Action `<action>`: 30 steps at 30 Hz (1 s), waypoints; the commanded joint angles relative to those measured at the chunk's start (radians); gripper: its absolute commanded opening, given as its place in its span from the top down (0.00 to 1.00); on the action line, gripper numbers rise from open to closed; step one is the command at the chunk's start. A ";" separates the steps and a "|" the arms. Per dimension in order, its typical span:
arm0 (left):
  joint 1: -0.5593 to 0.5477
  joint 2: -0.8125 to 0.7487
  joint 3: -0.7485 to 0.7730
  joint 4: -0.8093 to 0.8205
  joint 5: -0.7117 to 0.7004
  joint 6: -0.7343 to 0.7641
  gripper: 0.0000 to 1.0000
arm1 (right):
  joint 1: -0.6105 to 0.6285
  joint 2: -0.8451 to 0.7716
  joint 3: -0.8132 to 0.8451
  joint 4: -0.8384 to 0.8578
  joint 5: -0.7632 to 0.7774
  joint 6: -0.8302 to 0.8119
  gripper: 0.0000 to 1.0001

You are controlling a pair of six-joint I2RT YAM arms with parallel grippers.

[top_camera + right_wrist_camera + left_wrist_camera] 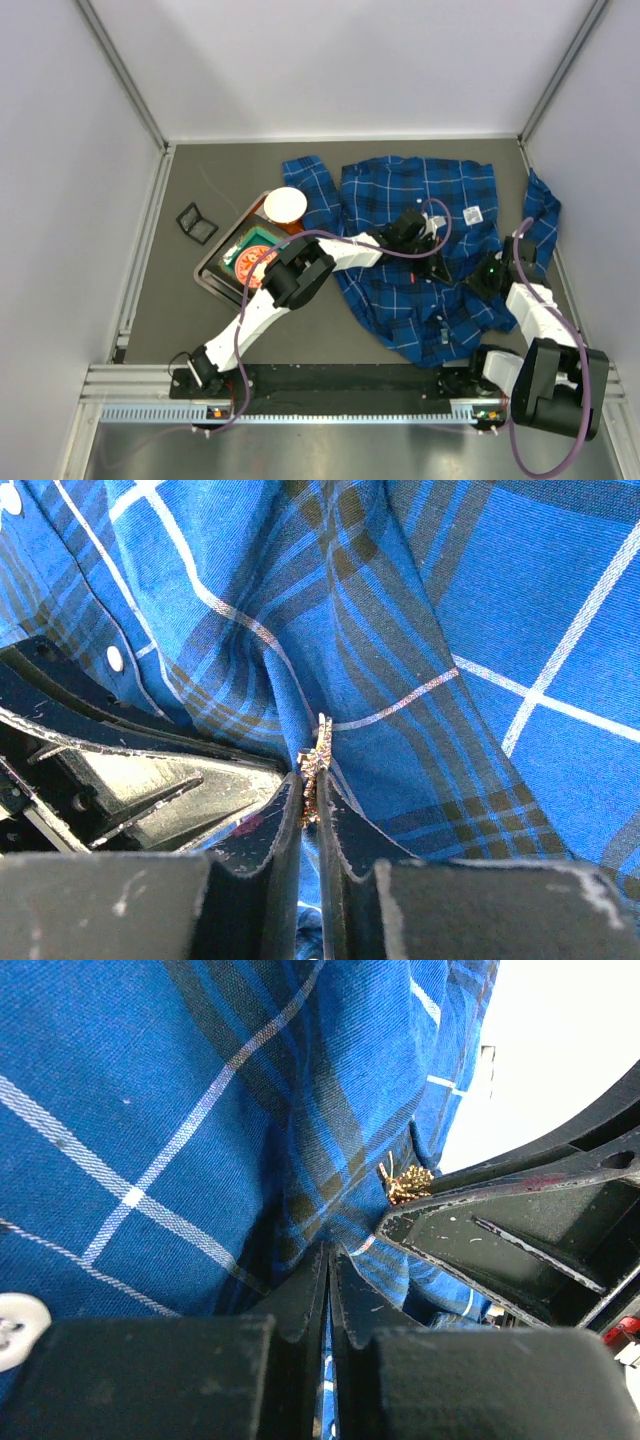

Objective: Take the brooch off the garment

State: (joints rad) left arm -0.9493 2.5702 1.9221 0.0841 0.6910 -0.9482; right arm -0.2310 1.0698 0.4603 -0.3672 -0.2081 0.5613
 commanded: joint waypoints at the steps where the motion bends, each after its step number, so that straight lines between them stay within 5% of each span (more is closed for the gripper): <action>1: -0.005 -0.027 0.012 0.052 0.010 -0.001 0.94 | 0.004 0.001 0.043 0.010 -0.004 -0.005 0.93; 18: -0.003 -0.024 0.026 0.037 0.034 0.014 0.94 | 0.004 0.124 0.047 0.014 0.022 -0.054 1.00; 22: -0.005 -0.045 0.034 0.029 0.033 0.025 0.93 | 0.004 0.113 0.095 -0.047 0.081 -0.041 0.67; 30: -0.005 -0.048 0.035 0.009 0.033 0.038 0.93 | -0.004 0.030 0.126 -0.072 0.098 -0.029 0.61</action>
State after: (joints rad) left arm -0.9493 2.5702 1.9224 0.0826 0.7074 -0.9390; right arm -0.2298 1.1454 0.5240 -0.4252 -0.1467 0.5343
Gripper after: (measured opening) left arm 0.067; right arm 0.395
